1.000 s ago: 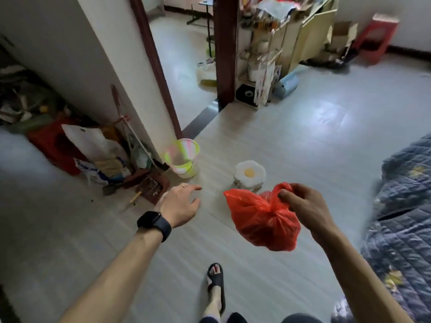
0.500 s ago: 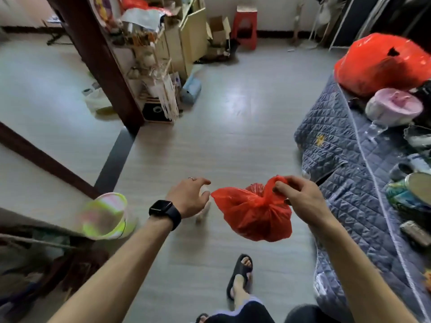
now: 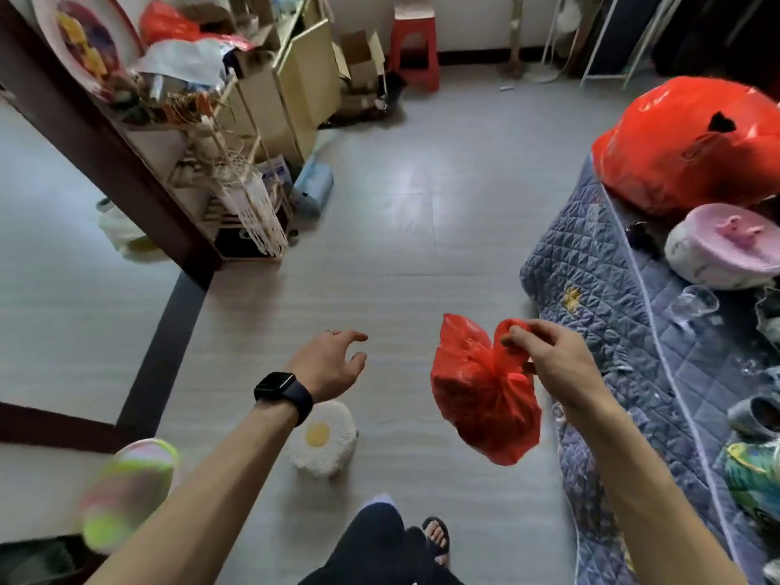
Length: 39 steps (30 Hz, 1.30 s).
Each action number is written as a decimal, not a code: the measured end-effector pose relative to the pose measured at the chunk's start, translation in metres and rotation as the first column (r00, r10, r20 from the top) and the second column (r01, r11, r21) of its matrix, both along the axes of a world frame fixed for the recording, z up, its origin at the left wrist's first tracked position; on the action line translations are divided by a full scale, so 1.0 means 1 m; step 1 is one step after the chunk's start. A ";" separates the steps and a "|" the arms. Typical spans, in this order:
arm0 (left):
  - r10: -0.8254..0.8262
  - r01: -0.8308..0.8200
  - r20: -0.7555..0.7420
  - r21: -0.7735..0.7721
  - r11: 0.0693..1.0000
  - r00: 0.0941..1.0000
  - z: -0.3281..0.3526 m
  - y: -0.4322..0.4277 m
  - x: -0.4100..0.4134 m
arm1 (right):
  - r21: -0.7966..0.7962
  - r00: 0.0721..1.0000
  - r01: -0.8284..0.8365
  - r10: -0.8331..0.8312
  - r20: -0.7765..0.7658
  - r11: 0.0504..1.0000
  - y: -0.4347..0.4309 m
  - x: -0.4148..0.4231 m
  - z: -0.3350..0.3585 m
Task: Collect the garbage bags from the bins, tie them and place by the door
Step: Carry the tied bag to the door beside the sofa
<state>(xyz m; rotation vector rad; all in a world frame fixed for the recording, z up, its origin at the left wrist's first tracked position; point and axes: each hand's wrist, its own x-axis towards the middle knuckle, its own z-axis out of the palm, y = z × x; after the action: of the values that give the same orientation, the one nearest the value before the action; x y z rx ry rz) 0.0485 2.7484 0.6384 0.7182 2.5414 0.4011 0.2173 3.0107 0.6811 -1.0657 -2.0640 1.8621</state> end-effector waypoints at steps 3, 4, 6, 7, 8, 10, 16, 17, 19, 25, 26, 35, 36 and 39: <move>-0.008 0.008 0.003 -0.006 1.000 1.000 -0.005 0.046 -0.060 | 0.016 1.000 -0.013 0.013 0.007 1.000 0.049 -0.052 -0.006; -0.014 0.014 -0.006 -0.005 1.000 1.000 -0.006 0.057 -0.074 | 0.024 1.000 -0.017 0.017 0.017 1.000 0.059 -0.065 -0.007; -0.035 0.036 -0.031 0.013 0.999 0.999 -0.007 0.094 -0.124 | 0.040 1.000 -0.008 0.008 0.009 0.999 0.093 -0.108 -0.010; -0.044 0.045 -0.044 0.023 0.999 0.998 -0.006 0.110 -0.145 | 0.053 1.000 -0.002 0.002 0.006 0.999 0.105 -0.126 -0.009; -0.047 0.049 -0.054 0.035 0.998 0.997 -0.005 0.129 -0.169 | 0.070 1.000 0.006 -0.006 0.003 0.998 0.122 -0.147 -0.007; -0.082 0.084 -0.070 0.029 0.996 0.994 0.005 0.165 -0.216 | 0.106 1.000 0.014 -0.016 0.014 0.994 0.151 -0.187 0.003; -0.179 0.192 -0.198 0.044 0.980 0.964 0.046 0.295 -0.362 | 0.178 0.998 0.059 -0.056 -0.025 0.982 0.262 -0.308 0.057; -0.187 0.202 -0.201 0.059 0.978 0.962 0.052 0.310 -0.373 | 0.189 0.998 0.060 -0.054 -0.036 0.980 0.274 -0.319 0.062; -0.222 0.241 -0.201 0.073 0.968 0.954 0.055 0.356 -0.411 | 0.189 0.995 0.090 -0.080 -0.059 0.978 0.317 -0.353 0.064; -0.285 0.303 -0.205 0.063 0.951 0.936 0.048 0.489 -0.519 | 0.193 0.997 0.063 -0.054 -0.054 0.979 0.437 -0.458 0.039; -0.282 0.299 -0.206 0.054 0.953 0.937 0.046 0.518 -0.541 | 0.178 0.997 0.053 -0.043 -0.061 0.983 0.465 -0.481 0.034; -0.256 0.273 -0.209 0.055 0.961 0.944 0.066 0.712 -0.683 | 0.142 0.991 0.128 -0.120 -0.066 0.982 0.664 -0.614 0.046; -0.262 0.280 -0.212 0.059 0.958 0.941 0.066 0.736 -0.698 | 0.142 0.989 0.136 -0.127 -0.070 0.980 0.687 -0.626 0.048; -0.309 0.326 -0.199 0.059 0.943 0.930 0.060 0.807 -0.745 | 0.139 0.984 0.171 -0.163 -0.073 0.975 0.750 -0.662 0.047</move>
<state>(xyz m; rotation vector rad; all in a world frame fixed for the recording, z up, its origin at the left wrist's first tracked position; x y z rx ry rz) -0.6961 3.5554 0.6983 1.2350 2.5254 0.3525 -0.4442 3.7602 0.7278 -1.0945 -1.9748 1.6179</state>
